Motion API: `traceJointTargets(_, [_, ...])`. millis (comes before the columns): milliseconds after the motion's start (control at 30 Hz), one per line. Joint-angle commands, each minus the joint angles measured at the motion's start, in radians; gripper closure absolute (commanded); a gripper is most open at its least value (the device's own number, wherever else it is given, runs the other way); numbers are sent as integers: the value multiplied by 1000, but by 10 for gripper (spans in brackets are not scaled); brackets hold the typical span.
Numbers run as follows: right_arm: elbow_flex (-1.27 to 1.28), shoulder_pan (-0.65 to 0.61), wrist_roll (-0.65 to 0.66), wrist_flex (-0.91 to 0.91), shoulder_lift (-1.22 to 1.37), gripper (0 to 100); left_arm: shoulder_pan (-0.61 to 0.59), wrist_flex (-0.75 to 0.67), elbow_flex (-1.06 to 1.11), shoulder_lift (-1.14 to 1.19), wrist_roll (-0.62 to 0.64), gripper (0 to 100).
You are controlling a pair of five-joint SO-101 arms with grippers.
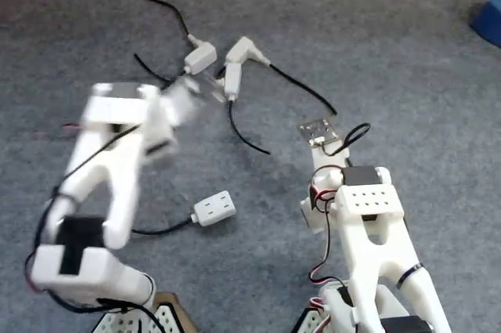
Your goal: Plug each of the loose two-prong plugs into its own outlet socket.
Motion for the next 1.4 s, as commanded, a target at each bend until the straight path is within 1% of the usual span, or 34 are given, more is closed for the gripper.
traceJointTargets(0, [-5, -33, 8, -7, -28, 595, -325, -153, -67, -50, 137, 779])
traceJointTargets(67, [-5, -42, 6, -5, -27, 595, -489, -249, -96, 12, 169, 779])
traceJointTargets(133, [-5, -45, 8, -5, -25, 595, -622, -308, -163, 114, 176, 779])
traceJointTargets(200, [-5, -45, 8, -5, -28, 595, -739, -328, -280, 243, 181, 779])
traceJointTargets(300, [-5, -45, 8, -5, -27, 595, -860, -327, -529, 460, 226, 779])
traceJointTargets(367, [-5, -45, 8, -5, -25, 595, -905, -270, -716, 593, 196, 779])
traceJointTargets(433, [-5, -45, 8, -5, -24, 595, -923, -166, -915, 716, 150, 779])
traceJointTargets(533, [-4, -45, 8, -5, -24, 595, -943, -38, -1242, 875, 117, 779])
traceJointTargets(567, [-4, -45, 8, -5, -22, 595, -947, -2, -1349, 926, 94, 779])
traceJointTargets(633, [-4, -45, 9, -5, -22, 595, -946, 68, -1537, 1024, 9, 779])
traceJointTargets(700, [-4, -45, 9, -5, -22, 595, -941, 97, -1681, 1110, -60, 779])
traceJointTargets(767, [-4, -45, 9, -5, -22, 595, -940, 81, -1788, 1181, -83, 779])
traceJointTargets(833, [-4, -45, 9, -5, -22, 595, -929, 78, -1844, 1219, -110, 779])
traceJointTargets(933, [-4, -45, 9, -5, -22, 595, -917, 103, -1825, 1230, -164, 779])
traceJointTargets(1233, [-4, -45, 9, -5, -22, 595, -921, 40, -1673, 1236, -167, 779])
traceJointTargets(1367, [-4, -45, 9, -5, -22, 595, -931, 37, -1630, 1236, -166, 779])
